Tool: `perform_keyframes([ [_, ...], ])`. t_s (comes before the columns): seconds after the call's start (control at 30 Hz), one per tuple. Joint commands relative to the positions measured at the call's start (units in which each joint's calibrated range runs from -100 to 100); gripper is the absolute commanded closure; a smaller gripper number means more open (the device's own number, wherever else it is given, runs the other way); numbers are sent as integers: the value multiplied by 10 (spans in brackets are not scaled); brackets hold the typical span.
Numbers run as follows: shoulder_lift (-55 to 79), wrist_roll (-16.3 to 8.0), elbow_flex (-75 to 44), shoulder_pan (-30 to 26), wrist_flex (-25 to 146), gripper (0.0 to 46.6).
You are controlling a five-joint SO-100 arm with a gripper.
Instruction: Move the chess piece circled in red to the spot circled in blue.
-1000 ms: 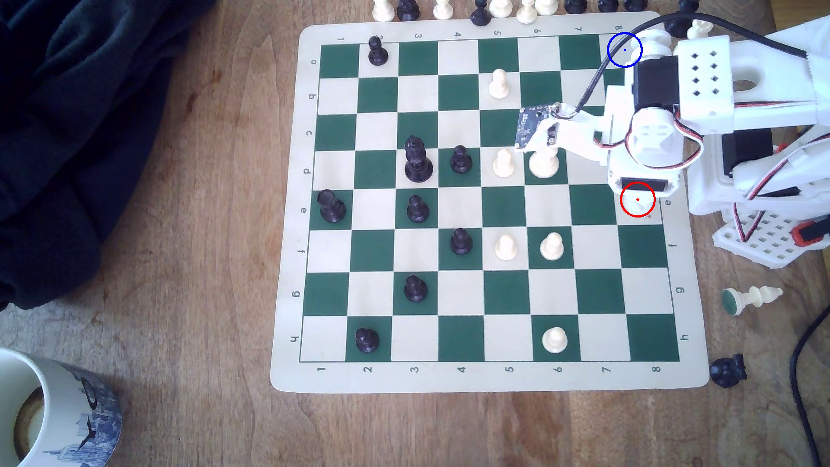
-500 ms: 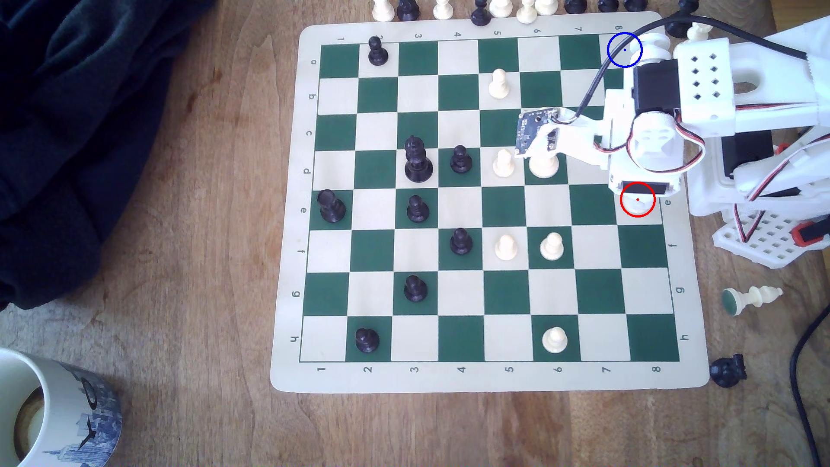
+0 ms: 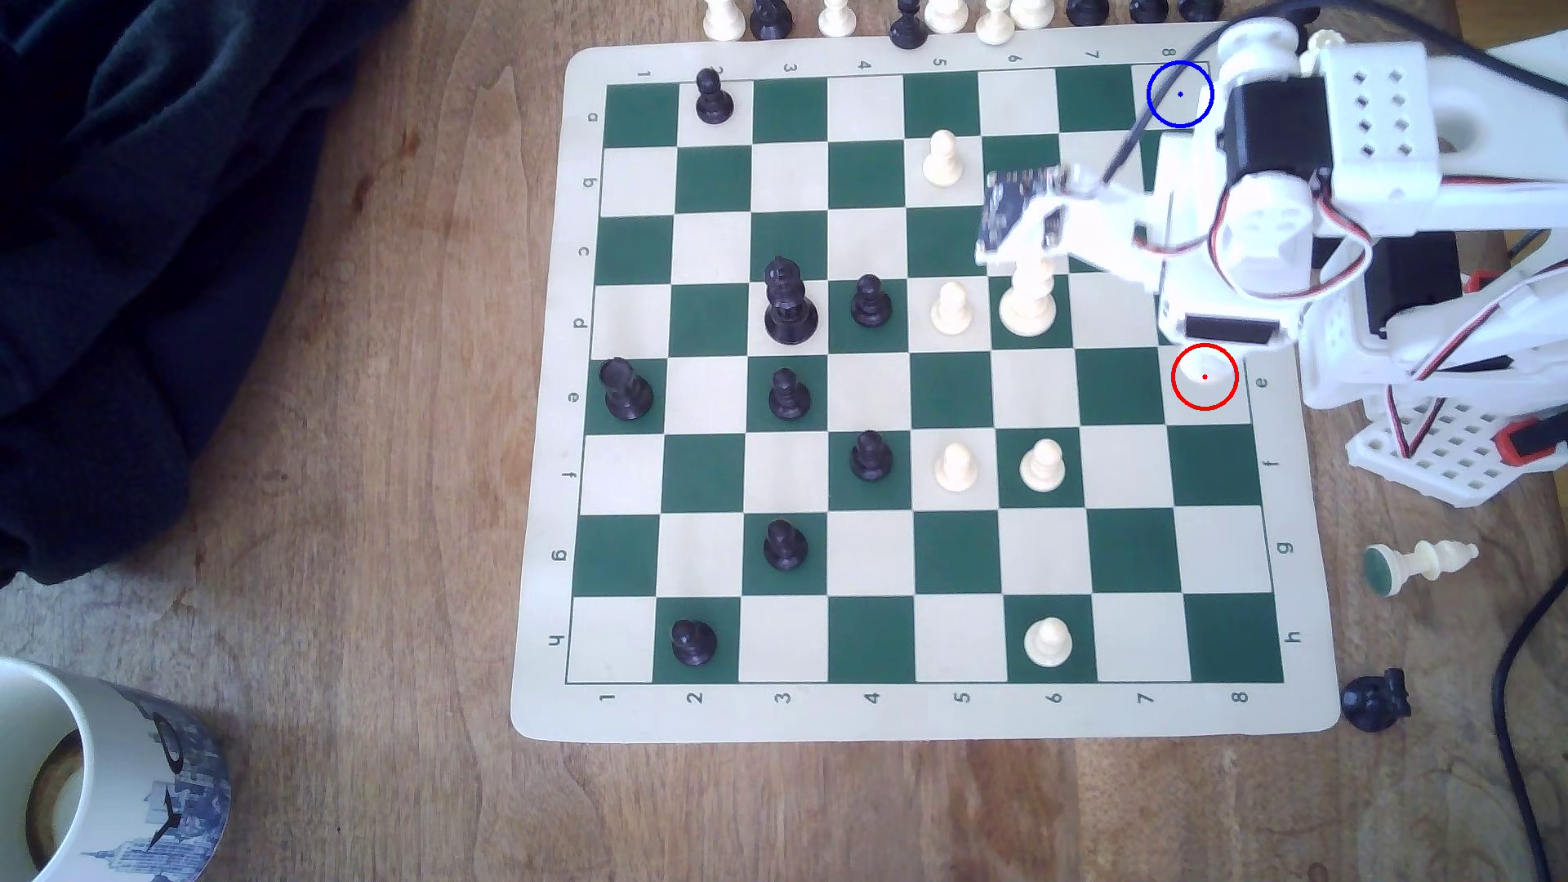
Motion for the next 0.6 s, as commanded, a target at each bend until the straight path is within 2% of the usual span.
perform_keyframes([
  [0.0,10,-18,-126,13,64,464],
  [0.07,12,-18,-148,27,73,464],
  [0.23,52,-5,-223,126,83,464],
  [0.3,80,3,-258,183,83,464],
  [0.57,117,22,-281,319,77,464],
])
